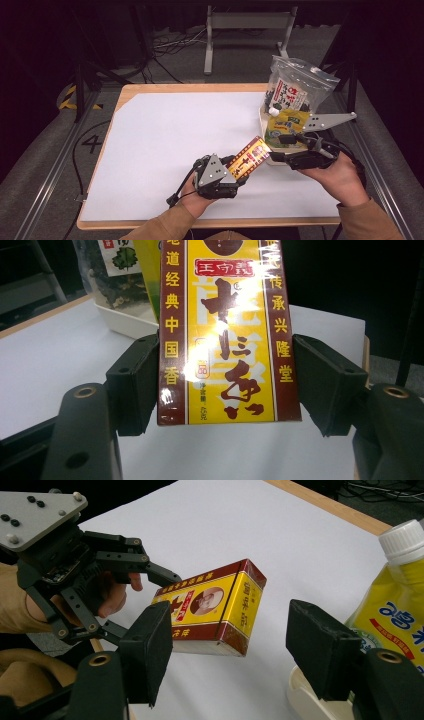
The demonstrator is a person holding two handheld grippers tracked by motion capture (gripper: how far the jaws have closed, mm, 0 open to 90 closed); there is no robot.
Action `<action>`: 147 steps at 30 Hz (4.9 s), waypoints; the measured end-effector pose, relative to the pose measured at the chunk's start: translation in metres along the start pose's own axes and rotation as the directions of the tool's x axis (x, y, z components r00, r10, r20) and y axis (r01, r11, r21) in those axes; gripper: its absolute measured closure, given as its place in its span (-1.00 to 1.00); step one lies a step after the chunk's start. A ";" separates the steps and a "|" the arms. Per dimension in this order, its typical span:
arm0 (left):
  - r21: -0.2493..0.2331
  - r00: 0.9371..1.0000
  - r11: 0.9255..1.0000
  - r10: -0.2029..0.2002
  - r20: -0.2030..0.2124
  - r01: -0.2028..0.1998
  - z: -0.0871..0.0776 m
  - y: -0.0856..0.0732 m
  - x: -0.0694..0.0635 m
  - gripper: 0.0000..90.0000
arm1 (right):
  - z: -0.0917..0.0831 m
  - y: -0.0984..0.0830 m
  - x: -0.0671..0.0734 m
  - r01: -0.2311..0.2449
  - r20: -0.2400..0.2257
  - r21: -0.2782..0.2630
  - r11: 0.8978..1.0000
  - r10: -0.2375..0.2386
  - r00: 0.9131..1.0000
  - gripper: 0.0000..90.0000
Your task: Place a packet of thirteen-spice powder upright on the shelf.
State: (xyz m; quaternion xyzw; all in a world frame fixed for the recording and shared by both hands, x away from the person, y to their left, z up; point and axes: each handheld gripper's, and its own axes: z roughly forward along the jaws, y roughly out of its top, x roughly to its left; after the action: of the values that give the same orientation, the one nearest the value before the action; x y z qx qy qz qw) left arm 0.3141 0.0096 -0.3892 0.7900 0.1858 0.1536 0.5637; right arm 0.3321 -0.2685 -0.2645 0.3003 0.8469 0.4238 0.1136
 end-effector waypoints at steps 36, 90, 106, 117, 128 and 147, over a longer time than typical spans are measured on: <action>-0.011 0.996 0.996 0.087 -0.030 -0.088 0.000 0.001 -0.010 -0.28 | 0.038 0.004 0.002 -0.150 -0.100 0.133 0.980 0.163 0.982 0.16; 0.207 0.995 0.973 -0.102 -0.017 0.104 -0.046 0.003 0.044 -0.79 | -0.012 0.034 -0.002 0.187 -0.027 0.124 0.974 -0.185 0.982 0.50; 0.223 0.985 0.961 -0.144 -0.097 0.162 -0.076 -0.003 0.075 -0.81 | -0.024 0.043 -0.020 0.270 -0.011 0.182 0.946 -0.272 0.962 0.50; 0.222 0.975 0.952 -0.189 -0.115 0.211 -0.087 -0.009 0.091 -0.81 | -0.032 0.046 -0.040 0.308 0.005 0.215 0.927 -0.316 0.949 0.50; 0.215 0.970 0.949 -0.203 -0.136 0.229 -0.091 -0.012 0.098 -0.82 | -0.030 0.047 -0.062 0.326 0.007 0.257 0.910 -0.339 0.941 0.50; 0.219 0.967 0.946 -0.209 -0.147 0.238 -0.093 -0.014 0.102 -0.82 | -0.012 0.041 -0.065 0.432 -0.054 0.349 0.832 -0.442 0.895 0.50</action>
State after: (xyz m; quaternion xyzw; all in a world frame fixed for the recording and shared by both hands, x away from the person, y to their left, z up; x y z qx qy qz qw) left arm 0.3608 0.1387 -0.3694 0.8140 0.3252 0.1138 0.4676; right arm 0.3956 -0.2966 -0.2292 0.1205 0.9532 0.2236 0.1642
